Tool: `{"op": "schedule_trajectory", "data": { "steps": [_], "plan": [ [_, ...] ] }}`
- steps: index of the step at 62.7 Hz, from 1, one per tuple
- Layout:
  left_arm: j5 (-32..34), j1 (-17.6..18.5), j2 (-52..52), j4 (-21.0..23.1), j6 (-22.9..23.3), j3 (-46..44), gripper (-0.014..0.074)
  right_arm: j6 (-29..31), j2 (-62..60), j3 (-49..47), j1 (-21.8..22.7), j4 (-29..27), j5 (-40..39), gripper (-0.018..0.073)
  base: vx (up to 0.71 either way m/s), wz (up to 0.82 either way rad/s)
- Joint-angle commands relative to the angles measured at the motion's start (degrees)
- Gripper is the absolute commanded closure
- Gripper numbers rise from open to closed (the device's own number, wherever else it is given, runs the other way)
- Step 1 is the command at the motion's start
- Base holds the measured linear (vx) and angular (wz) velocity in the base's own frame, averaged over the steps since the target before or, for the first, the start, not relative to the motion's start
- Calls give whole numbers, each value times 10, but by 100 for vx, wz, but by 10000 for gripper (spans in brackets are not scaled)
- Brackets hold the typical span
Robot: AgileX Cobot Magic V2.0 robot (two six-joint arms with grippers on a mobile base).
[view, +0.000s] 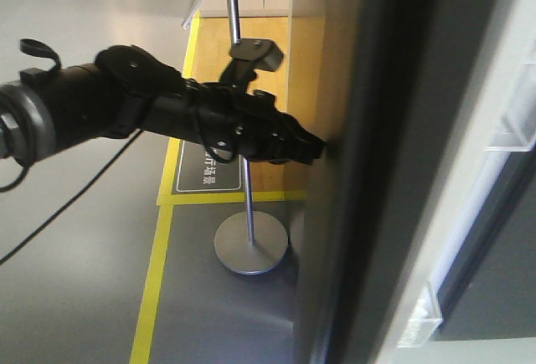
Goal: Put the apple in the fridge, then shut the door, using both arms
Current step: 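Push the refrigerator door shut with the left gripper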
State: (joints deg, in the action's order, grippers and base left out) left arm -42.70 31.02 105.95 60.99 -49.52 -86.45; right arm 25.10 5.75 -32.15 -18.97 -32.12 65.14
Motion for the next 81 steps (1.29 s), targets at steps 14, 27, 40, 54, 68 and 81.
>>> {"op": "schedule_trajectory", "data": {
  "steps": [14, 27, 40, 54, 68, 81],
  "plan": [
    [149, 93, -23, 43, -29, -19, 603, 3, 9, -11, 1, -17, -30, 87, 0, 0],
    [171, 135, 24, 57, -53, -88, 603, 3, 9, -11, 1, -17, -30, 87, 0, 0],
    [172, 136, 57, 64, -50, -142, 603, 3, 9, -11, 1, -17, -30, 87, 0, 0],
    [134, 135, 44, 12, -29, -142, 603, 3, 9, -11, 1, -17, -30, 87, 0, 0],
    [105, 135, 0, -214, 169, -142, 603, 3, 9, -11, 1, -17, -30, 87, 0, 0],
    [64, 135, -73, -442, 349, -129, 603, 3, 9, -11, 1, -17, -30, 87, 0, 0]
  ]
}}
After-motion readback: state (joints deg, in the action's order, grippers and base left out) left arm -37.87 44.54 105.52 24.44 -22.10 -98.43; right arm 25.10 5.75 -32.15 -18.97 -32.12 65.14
